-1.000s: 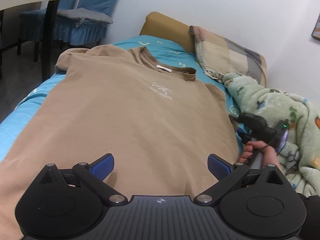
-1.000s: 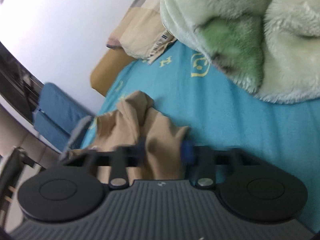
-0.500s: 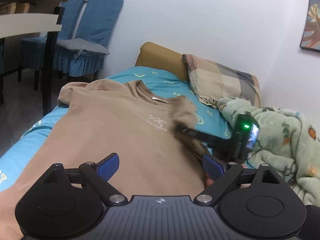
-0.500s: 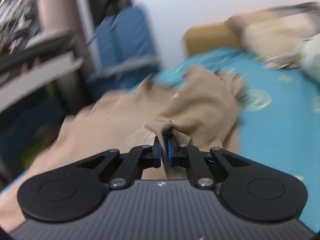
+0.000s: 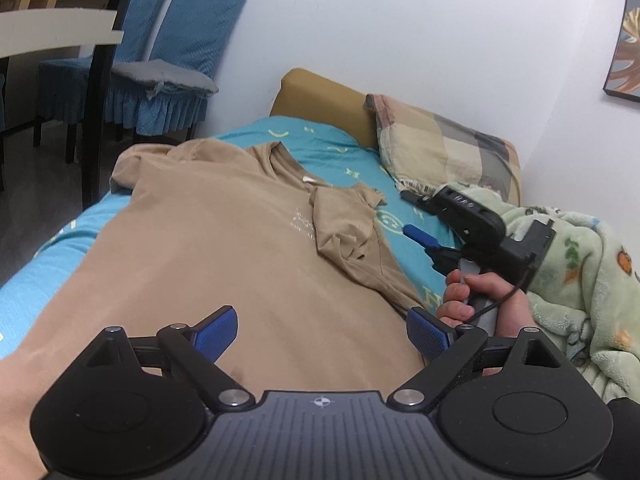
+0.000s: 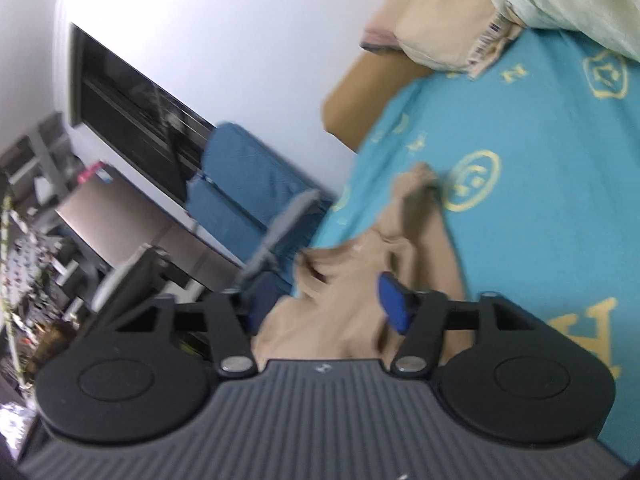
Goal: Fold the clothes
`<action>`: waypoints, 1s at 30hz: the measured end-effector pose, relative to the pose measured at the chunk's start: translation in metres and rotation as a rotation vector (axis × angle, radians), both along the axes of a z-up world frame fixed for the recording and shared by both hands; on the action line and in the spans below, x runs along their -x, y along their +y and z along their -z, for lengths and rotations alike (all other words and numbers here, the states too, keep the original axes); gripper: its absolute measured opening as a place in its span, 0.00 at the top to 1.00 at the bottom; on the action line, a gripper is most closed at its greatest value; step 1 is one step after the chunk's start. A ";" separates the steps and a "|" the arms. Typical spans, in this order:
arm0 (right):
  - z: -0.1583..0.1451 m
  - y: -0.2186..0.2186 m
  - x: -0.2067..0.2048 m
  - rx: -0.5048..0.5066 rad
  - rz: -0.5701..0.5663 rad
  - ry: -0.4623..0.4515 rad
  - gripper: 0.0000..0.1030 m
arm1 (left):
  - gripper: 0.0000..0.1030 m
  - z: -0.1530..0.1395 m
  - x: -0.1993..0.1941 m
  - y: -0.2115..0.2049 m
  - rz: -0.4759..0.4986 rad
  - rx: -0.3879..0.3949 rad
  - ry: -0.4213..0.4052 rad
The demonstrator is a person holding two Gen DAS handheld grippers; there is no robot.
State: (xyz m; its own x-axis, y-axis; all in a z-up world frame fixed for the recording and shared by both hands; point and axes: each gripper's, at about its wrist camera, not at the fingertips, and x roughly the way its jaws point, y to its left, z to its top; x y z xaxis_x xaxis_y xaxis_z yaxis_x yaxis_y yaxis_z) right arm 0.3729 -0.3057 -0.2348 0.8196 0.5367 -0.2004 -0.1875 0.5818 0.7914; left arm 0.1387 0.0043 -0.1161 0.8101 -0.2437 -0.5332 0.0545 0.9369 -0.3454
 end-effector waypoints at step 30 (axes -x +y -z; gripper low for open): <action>-0.032 0.016 -0.013 0.404 0.156 -0.061 0.95 | 0.09 0.022 -0.017 -0.004 0.016 0.003 0.094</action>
State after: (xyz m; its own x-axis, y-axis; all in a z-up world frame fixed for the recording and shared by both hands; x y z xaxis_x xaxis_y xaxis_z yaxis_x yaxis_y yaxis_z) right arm 0.3862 -0.2899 -0.2030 0.9017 0.2939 -0.3170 -0.1123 0.8674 0.4848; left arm 0.1555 0.0005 -0.1377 0.7523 -0.2578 -0.6063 0.0366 0.9352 -0.3522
